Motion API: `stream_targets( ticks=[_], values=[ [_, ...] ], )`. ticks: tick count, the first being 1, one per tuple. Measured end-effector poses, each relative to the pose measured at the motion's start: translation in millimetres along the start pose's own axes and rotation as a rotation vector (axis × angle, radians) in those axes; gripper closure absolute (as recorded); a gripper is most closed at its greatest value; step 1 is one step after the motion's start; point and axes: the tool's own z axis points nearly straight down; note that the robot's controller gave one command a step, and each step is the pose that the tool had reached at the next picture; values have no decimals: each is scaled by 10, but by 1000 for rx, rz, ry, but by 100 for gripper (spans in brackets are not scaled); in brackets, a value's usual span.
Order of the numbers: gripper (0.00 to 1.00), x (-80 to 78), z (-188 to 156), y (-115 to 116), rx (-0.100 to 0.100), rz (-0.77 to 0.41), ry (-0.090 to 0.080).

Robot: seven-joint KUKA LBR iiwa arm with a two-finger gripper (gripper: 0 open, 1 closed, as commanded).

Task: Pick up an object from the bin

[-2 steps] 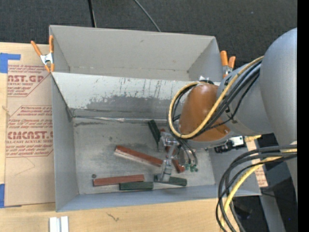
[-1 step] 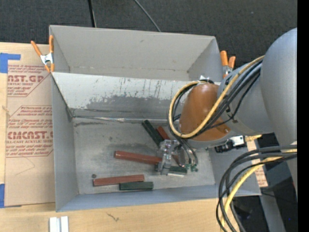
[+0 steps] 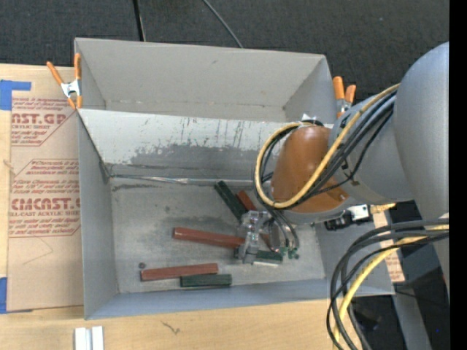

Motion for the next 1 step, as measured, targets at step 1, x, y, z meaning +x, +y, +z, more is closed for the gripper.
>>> stream_targets(
  ticks=[1],
  values=[
    [100, -309, -1664, -485, 1, 64, -7]
  ],
)
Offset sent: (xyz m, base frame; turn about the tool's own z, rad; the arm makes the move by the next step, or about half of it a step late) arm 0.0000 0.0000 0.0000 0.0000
